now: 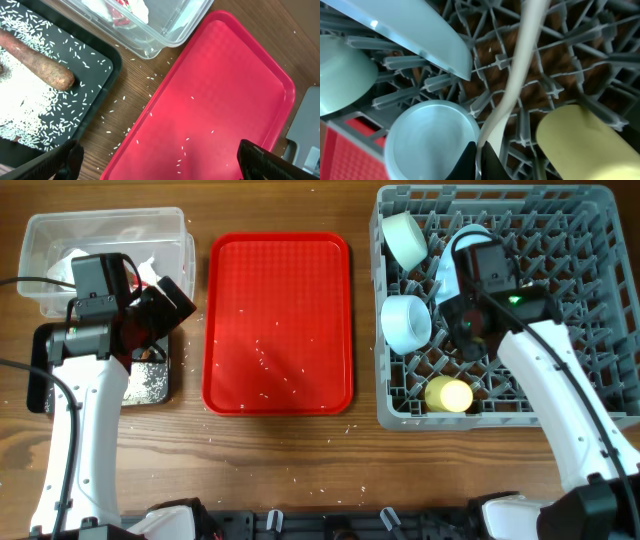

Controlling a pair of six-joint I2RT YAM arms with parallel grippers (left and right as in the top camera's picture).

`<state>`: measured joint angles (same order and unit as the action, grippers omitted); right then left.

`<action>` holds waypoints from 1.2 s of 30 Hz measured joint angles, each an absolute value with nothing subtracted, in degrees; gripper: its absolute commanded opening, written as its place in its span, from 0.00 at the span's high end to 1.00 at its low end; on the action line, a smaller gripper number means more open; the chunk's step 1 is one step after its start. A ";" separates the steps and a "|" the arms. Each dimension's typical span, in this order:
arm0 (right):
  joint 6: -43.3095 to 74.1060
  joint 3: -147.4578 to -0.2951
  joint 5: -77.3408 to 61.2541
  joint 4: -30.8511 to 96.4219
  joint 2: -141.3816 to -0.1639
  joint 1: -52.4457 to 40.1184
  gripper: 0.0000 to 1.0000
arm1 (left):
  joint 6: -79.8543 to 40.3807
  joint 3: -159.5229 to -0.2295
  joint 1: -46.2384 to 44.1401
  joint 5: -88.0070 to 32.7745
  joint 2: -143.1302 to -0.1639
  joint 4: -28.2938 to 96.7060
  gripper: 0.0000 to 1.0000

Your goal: Sort waste into correct bins and load items into the dishwasher rack

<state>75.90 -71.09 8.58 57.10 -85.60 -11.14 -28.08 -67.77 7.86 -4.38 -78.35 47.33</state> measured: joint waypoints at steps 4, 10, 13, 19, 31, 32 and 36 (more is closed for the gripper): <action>80.23 -64.53 5.58 51.00 -85.67 -11.14 0.58 | -28.08 -67.77 7.86 -4.38 -78.35 47.33 0.00; 81.25 -63.77 3.64 50.28 -85.67 -11.14 0.33 | -28.08 -67.77 7.86 -4.38 -78.37 47.33 0.00; 77.41 -63.77 1.98 49.12 -85.67 -11.14 0.34 | -28.08 -67.77 7.86 -4.38 -78.37 47.33 0.00; 50.43 -63.61 -8.95 44.51 -76.93 -11.14 0.35 | -28.08 -67.77 7.86 -4.38 -78.37 47.33 0.00; 15.70 -63.61 -10.72 55.33 -44.73 -11.14 0.00 | -28.08 -67.77 7.86 -4.38 -78.37 47.35 0.00; 15.44 -63.61 -10.26 55.83 -44.10 -11.14 0.00 | -28.08 -67.77 7.86 -4.38 -78.37 47.33 0.00; 14.83 -63.64 -9.63 60.16 -44.29 -11.14 0.00 | -28.08 -67.77 7.86 -4.38 -78.37 47.35 0.00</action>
